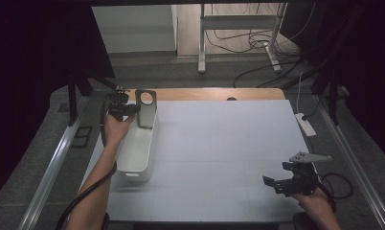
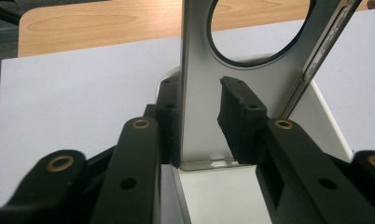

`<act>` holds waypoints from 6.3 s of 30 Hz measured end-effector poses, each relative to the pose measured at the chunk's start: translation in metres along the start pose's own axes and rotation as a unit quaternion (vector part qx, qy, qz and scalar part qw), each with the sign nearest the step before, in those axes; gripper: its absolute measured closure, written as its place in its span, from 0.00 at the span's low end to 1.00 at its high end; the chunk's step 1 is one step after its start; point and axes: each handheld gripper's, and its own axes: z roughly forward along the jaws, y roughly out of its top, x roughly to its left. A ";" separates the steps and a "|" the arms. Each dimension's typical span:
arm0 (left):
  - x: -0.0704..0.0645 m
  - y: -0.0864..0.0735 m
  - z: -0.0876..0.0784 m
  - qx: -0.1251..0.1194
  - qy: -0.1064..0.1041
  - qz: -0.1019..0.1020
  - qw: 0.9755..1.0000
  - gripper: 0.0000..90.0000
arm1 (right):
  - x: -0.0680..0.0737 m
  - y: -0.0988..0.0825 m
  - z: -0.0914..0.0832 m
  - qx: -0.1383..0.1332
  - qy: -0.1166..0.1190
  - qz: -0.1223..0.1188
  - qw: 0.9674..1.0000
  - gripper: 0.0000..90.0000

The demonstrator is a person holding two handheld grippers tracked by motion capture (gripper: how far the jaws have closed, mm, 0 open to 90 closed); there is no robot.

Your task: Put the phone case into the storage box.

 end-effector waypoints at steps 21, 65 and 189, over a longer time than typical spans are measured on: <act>0.002 0.000 -0.002 -0.008 -0.025 0.019 0.999 0.43 | 0.000 0.000 0.000 0.000 0.000 0.000 1.000 0.02; 0.001 -0.015 -0.020 -0.026 -0.108 0.064 0.992 0.01 | 0.001 0.000 0.000 -0.001 0.000 -0.003 1.000 0.02; -0.051 -0.096 -0.091 -0.051 -0.151 0.156 0.975 0.00 | 0.006 0.000 -0.003 0.005 -0.015 -0.014 1.000 0.00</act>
